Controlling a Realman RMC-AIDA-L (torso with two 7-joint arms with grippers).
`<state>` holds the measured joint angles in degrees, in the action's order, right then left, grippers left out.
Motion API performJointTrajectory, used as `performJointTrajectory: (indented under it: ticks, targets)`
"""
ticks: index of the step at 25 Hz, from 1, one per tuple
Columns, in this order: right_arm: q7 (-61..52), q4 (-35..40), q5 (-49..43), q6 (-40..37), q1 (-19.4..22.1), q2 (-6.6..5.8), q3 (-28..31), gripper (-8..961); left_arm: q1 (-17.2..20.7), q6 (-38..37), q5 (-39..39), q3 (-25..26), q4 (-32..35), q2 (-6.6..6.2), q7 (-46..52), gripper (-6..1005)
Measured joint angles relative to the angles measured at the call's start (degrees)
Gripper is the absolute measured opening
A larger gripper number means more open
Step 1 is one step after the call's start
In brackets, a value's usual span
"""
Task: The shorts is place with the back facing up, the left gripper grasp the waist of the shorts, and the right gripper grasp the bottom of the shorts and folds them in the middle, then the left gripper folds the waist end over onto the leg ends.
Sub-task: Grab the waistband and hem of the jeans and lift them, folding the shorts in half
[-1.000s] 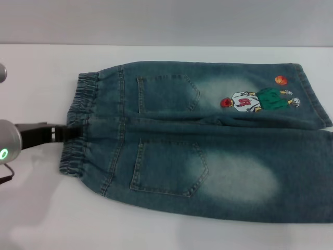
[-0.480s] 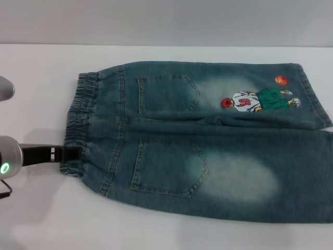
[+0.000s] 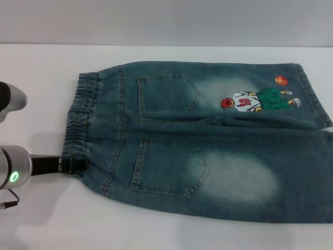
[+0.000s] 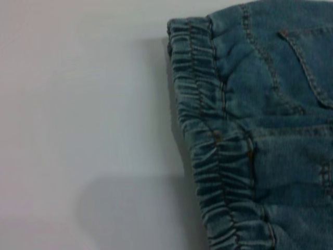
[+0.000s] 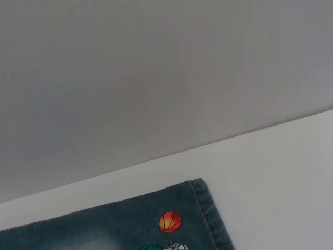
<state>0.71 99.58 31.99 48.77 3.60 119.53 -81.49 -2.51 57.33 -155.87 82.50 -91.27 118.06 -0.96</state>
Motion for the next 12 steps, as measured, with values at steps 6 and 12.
performJointTrajectory:
  ticks: [6,12]
  targets:
    - [0.1,0.1,0.0,0.2,0.2,0.0,-0.3,720,-0.1,0.1,-0.1,-0.2,0.1,-0.03,0.0,813]
    - [0.2,0.6,0.0,0.3,0.3,0.0,-0.3,720,0.0,0.2,-0.1,-0.5,0.2,-0.03,0.0,807]
